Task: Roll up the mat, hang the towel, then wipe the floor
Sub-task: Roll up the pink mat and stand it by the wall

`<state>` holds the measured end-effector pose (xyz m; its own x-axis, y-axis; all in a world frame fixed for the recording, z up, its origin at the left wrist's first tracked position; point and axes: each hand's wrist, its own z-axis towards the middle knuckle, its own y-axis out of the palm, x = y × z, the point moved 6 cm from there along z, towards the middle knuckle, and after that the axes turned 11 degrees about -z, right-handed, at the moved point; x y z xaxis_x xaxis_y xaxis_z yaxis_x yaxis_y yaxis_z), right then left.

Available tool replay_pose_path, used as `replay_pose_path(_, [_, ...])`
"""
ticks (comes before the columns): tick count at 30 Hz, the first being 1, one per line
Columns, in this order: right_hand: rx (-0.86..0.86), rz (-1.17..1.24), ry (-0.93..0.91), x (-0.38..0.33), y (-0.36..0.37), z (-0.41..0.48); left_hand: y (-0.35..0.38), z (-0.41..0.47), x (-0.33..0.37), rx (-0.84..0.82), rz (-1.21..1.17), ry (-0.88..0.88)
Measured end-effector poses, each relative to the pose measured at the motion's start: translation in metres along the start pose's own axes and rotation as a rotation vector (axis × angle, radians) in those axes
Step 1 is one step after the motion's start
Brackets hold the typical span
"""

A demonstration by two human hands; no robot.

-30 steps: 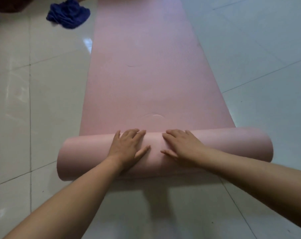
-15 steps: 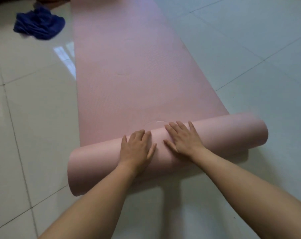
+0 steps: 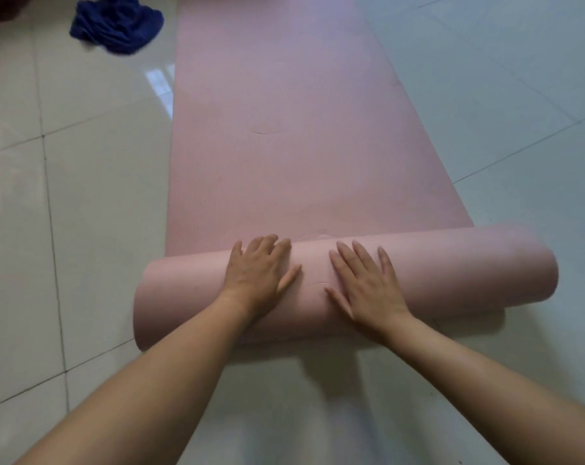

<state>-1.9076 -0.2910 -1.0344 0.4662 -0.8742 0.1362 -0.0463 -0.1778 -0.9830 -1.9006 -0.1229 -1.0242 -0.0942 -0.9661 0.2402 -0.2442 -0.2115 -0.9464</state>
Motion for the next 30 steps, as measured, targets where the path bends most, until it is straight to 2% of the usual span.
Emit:
replay_pose_path(4, [-0.079,0.100,-0.025,0.003,-0.003,0.039,-0.006,-0.004,-0.005,0.027,-0.034,-0.055])
replay_pose_path(9, [-0.068,0.131,-0.082,-0.003,-0.006,0.069,-0.007,-0.024,-0.007,-0.016,0.010,-0.016])
replay_pose_path(14, [-0.077,0.115,-0.093,-0.004,-0.005,0.067,0.011,-0.037,-0.007,-0.062,0.034,0.009])
replay_pose_path(18, [-0.071,0.153,-0.076,-0.004,-0.017,0.052,0.008,-0.028,-0.010,-0.030,0.027,0.025])
replay_pose_path(23, [-0.089,-0.034,-0.155,-0.010,-0.006,0.009,-0.001,-0.002,-0.016,-0.091,-0.009,0.141])
replay_pose_path(30, [-0.155,-0.105,-0.169,-0.010,-0.001,0.008,-0.001,0.031,-0.022,-0.154,-0.084,0.216])
